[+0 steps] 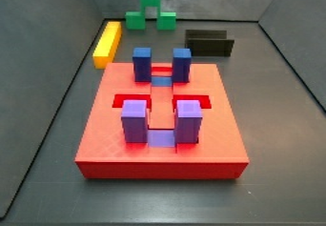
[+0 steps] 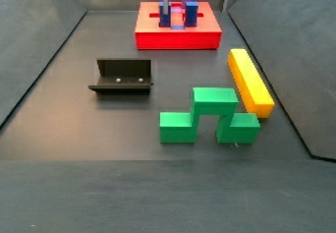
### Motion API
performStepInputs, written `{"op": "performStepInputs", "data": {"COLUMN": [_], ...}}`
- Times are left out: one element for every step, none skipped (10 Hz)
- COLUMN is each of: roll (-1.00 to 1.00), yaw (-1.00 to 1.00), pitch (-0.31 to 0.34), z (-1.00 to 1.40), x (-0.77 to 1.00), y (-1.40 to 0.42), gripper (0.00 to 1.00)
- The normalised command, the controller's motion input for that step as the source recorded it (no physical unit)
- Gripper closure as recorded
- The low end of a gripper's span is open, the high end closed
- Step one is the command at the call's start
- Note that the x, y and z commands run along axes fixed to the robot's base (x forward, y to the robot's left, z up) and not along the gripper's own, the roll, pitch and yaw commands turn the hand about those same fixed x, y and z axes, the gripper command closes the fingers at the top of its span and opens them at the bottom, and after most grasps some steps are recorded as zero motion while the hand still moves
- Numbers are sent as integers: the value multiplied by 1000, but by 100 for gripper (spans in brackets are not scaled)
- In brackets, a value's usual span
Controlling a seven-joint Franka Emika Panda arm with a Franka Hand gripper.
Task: Pick up the yellow object. Move up. Move to above the board. Insert the yellow object.
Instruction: Pick up the yellow object.
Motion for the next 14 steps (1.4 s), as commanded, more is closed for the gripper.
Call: {"op": "performStepInputs", "data": {"roll": [0, 0, 0, 26, 0, 0, -16, -27, -57, -110, -140, -46, 13, 0], "yaw": [0, 0, -49, -114, -109, -117, -117, -120, -129, -97, -51, -46, -46, 0], "pitch": [0, 0, 14, 49, 91, 127, 137, 146, 150, 149, 116, 81, 0, 0], "z": [-71, -283, -120, 0, 9, 0, 0, 0, 0, 0, -86, -209, -440, -460], "x": [0, 43, 17, 34, 120, 31, 0, 0, 0, 0, 0, 0, -194, -231], "y": [0, 0, 357, 586, 629, 654, 629, 637, 674, 640, 597, 526, 334, 220], "gripper": [0, 0, 0, 0, 0, 0, 0, 0, 0, 0, 0, 0, 0, 0]}}
